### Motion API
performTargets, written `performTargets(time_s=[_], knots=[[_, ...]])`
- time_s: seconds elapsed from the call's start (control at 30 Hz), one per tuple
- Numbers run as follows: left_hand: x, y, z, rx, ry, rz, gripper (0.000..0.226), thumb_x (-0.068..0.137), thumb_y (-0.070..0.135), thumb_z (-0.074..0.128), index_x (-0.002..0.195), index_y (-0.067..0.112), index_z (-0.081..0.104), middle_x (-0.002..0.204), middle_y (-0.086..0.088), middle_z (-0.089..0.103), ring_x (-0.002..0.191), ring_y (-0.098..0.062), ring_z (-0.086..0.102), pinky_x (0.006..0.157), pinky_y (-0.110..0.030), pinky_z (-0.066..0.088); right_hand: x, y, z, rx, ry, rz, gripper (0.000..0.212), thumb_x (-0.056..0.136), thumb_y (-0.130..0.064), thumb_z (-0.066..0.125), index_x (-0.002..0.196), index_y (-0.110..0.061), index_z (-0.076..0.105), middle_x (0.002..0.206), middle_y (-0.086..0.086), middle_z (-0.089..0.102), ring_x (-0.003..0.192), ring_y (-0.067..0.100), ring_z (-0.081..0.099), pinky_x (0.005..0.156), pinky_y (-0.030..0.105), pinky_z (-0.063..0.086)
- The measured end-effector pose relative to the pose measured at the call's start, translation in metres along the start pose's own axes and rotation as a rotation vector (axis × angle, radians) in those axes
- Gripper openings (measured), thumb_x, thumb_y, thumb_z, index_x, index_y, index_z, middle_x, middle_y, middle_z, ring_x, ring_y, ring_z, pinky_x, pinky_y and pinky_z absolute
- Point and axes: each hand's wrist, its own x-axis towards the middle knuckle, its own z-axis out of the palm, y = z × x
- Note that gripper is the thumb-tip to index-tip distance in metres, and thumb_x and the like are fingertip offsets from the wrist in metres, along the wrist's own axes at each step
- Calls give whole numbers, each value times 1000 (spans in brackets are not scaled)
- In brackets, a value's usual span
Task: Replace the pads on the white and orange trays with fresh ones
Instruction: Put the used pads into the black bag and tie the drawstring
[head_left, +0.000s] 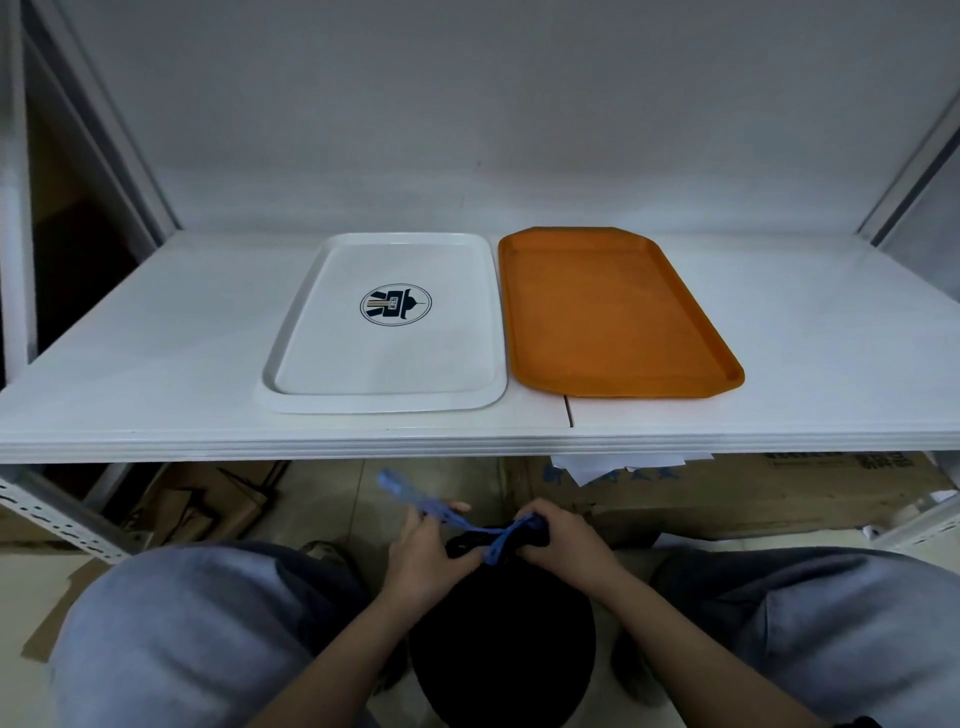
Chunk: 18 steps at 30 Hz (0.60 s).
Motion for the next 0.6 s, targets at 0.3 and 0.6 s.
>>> performTargets(time_s=[0.3,0.6], knots=[[-3,9,24,-469,-121,-444,8,91,5,57,85,10,57,70,-4,60,44,-2,59,44,-12,43,-4,2,-2,117,20,-38,33,82,-15,70,90,-42,52,102,-18,58,103,5,57,89,24,48],[-5,30,41,-600,-297,-322,40,94,-15,36,128,2,47,111,-14,54,78,-8,54,57,-8,46,-5,4,-3,127,-1,-60,31,79,-8,70,88,-34,54,101,-10,60,96,1,57,78,8,43]])
